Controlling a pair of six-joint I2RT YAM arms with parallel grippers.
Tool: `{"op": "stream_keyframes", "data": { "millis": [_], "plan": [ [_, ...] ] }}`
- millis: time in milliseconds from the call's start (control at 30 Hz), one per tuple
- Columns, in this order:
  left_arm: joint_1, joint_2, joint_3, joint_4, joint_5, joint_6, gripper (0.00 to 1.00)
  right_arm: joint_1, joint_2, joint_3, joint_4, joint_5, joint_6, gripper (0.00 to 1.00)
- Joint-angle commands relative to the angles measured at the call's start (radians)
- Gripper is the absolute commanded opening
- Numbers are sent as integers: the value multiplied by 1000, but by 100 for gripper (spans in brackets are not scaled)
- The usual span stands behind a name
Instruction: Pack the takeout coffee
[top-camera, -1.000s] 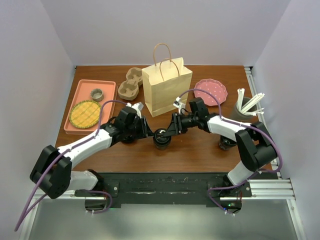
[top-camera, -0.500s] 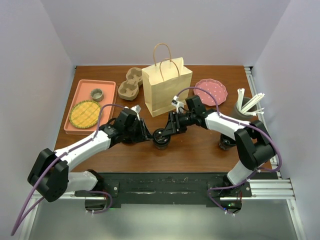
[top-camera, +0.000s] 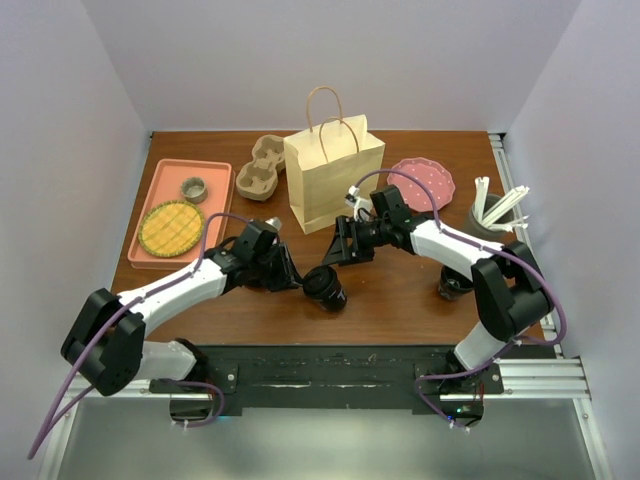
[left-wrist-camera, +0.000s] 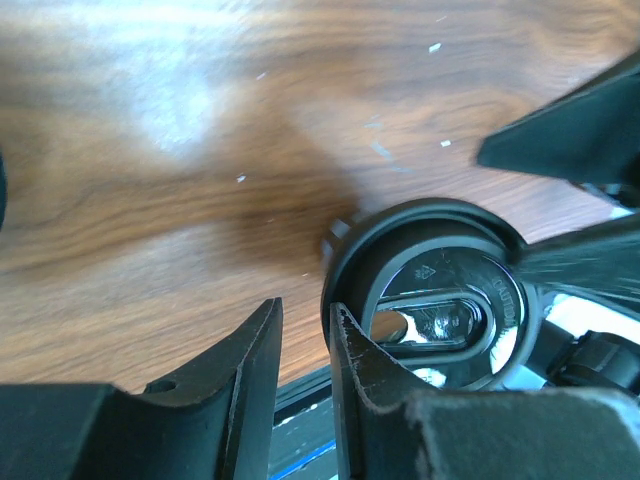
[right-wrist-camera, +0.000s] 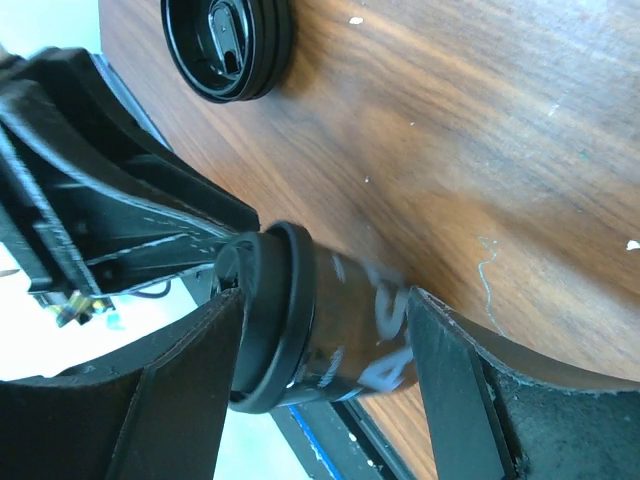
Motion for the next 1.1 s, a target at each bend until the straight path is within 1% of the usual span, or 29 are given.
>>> {"op": "stream_keyframes", "data": {
  "millis": [0,67,100,200,367,467,600,700,800,933,967,1033,1067],
  "plan": [
    [-7,19,12,-35,-1,3,31,-6,-59,5,19,29,18,69],
    [-5,19,15,-34,-1,3,31,-3,-65,-14,20,40,12,66],
    [-7,20,21,-31,-1,5,31,-3,-69,-24,25,42,10,62],
    [-5,11,35,-31,-1,8,31,-3,-83,-61,40,39,12,60],
    [-5,-15,48,-25,2,8,31,-3,-114,-83,45,52,30,61],
    [-8,-31,52,-21,7,5,31,-3,-154,-61,-1,112,35,63],
    [-10,-44,50,-35,-5,15,32,-4,-217,-41,-73,146,4,65],
    [-10,-46,65,-49,-16,43,34,-3,-256,-40,-119,164,-10,64],
    [-8,-47,93,-75,-42,84,36,3,-286,-50,-168,192,18,62],
    [-8,-41,136,-107,-65,137,39,32,-341,-104,-176,230,42,63],
    [-10,-37,156,-120,-71,149,40,32,-348,-110,-179,246,48,64],
    [-8,-21,168,-155,-82,150,41,32,-350,-103,-207,347,82,63],
    [-7,-15,179,-164,-79,144,42,31,-341,-89,-228,383,135,63]
  ]
}}
